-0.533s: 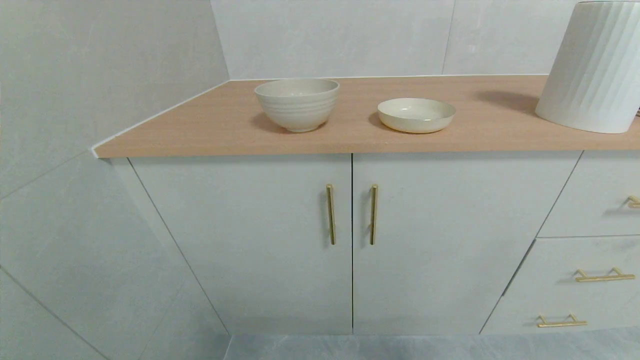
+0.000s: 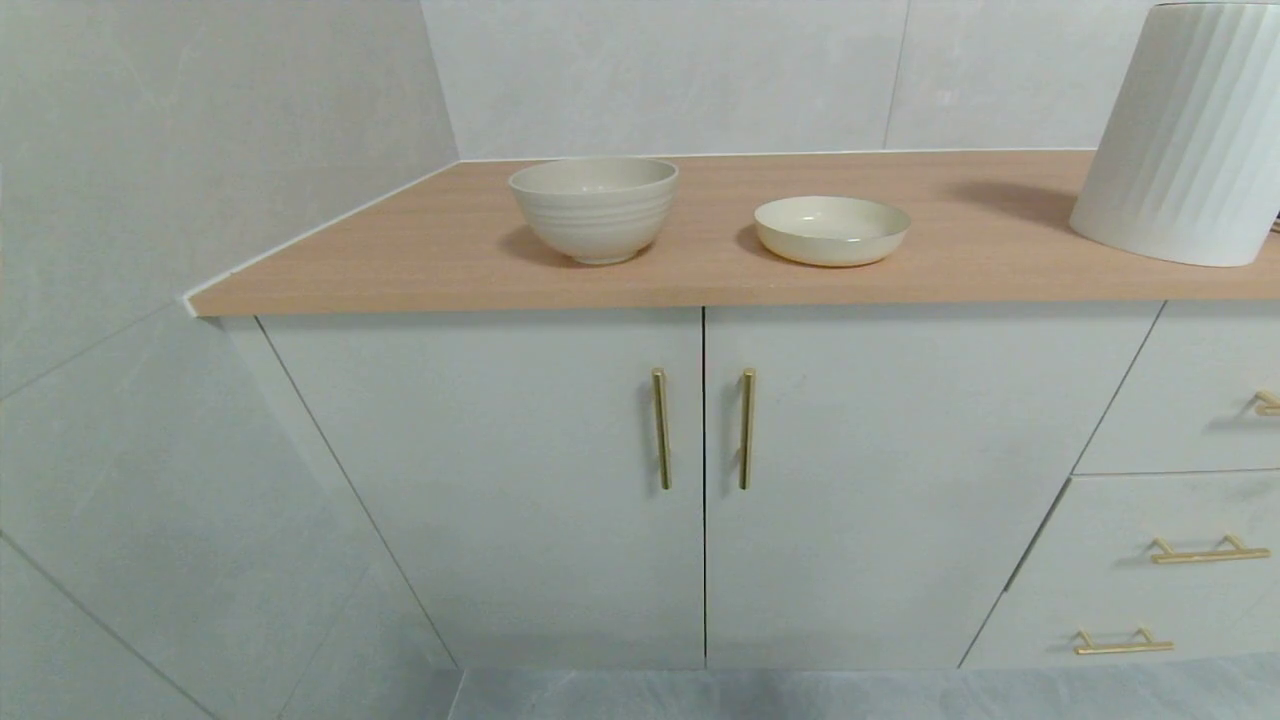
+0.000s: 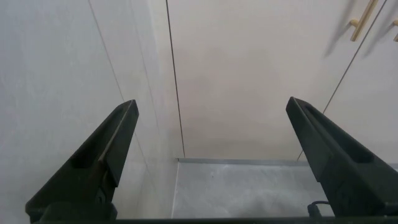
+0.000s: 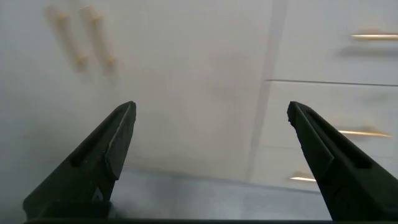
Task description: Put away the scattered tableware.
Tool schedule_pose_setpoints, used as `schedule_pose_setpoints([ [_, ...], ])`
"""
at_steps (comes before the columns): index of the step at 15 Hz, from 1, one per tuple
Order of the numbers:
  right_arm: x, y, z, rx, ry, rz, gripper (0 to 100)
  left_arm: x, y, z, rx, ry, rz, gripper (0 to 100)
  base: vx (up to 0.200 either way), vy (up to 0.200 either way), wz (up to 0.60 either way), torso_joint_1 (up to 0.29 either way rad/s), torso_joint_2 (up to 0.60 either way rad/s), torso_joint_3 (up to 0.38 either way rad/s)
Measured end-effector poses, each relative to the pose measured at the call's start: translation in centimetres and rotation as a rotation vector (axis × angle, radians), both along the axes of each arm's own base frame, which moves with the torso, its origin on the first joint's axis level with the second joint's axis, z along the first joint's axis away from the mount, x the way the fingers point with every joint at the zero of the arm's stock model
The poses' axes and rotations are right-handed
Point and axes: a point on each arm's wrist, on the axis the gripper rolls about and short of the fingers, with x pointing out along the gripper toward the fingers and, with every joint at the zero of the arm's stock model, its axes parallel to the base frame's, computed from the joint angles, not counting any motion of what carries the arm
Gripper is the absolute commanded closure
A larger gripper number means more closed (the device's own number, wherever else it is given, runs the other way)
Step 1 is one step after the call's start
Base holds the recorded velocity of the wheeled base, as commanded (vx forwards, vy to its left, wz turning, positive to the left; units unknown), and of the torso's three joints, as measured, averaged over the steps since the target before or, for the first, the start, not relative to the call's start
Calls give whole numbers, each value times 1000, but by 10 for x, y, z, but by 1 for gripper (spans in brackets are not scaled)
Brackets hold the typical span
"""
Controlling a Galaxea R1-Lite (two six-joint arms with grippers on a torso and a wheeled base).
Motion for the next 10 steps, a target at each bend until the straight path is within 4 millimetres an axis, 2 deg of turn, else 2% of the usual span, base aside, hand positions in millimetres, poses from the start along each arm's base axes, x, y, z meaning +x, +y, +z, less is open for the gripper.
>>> schedule_pose_setpoints([
  [2, 29, 3, 28, 2, 117, 123, 0, 0, 0, 0, 0, 0, 0, 0, 0, 0, 0, 0, 0, 0],
  [5, 106, 19, 63, 16, 255, 303, 0, 0, 0, 0, 0, 0, 0, 0, 0, 0, 0, 0, 0, 0],
  [7, 162, 41, 75, 45, 298, 416, 0, 0, 0, 0, 0, 0, 0, 0, 0, 0, 0, 0, 0, 0],
  [10, 232, 94, 85, 135, 325, 584, 0, 0, 0, 0, 0, 0, 0, 0, 0, 0, 0, 0, 0, 0],
])
